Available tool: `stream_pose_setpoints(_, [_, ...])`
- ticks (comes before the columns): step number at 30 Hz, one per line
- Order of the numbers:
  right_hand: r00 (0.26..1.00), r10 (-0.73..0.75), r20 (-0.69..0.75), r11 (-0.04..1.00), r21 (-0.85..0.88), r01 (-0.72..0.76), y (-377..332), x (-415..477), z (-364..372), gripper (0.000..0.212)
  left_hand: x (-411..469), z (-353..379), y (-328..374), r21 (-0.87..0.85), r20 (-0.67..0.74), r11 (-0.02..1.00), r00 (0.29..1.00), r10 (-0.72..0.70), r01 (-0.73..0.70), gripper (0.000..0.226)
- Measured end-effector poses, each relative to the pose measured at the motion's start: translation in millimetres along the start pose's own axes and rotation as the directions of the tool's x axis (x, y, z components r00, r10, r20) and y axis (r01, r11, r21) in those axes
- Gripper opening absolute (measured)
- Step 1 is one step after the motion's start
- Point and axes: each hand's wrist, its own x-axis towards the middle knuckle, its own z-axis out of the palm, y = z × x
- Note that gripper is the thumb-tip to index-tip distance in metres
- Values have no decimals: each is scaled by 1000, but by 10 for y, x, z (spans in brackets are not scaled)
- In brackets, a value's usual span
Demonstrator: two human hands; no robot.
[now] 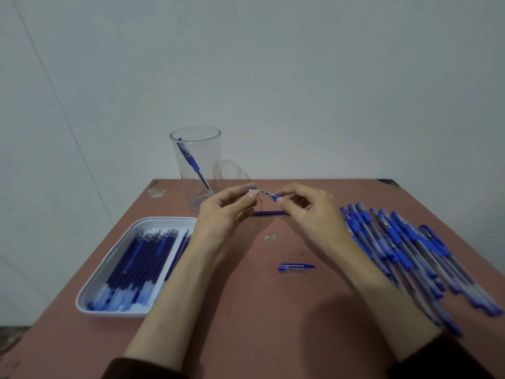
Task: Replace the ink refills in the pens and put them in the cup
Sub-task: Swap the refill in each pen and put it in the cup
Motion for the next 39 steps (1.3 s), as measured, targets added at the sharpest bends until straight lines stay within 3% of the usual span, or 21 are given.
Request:
stream_pose_setpoints(11, [997, -71, 3, 992, -108, 71, -34, -18, 25, 11, -19, 43, -39, 70, 43, 998, 999, 5, -8, 16])
stream_pose_setpoints(16, [1000, 9, 15, 997, 81, -10, -33, 1, 48, 11, -6, 31, -18, -10, 68, 998, 996, 56, -55, 41])
stream_pose_setpoints(22, [994, 38, 99, 972, 229, -60, -61, -23, 79, 11, -25, 81, -19, -85, 68, 995, 996, 57, -51, 43])
stream_pose_setpoints(27, [995, 86, 54, 927, 361, -100, -98, -5, 68, 15, 6, 34, -62, 85, 43, 996, 999, 27, -31, 20])
stream_pose_setpoints(32, [992, 99, 78, 944, 309, -119, -77, -33, 85, 4, -44, 109, -52, 32, 108, 999, 994, 16, -19, 24])
stream_pose_setpoints(36, [990, 109, 84, 895, 426, -135, -119, -36, 75, 7, -40, 82, -53, 20, 69, 999, 997, 29, -30, 28])
stream_pose_setpoints(39, [991, 123, 56, 899, 417, -135, -107, -19, 61, 8, -11, 54, -48, 62, 25, 997, 999, 47, -48, 14])
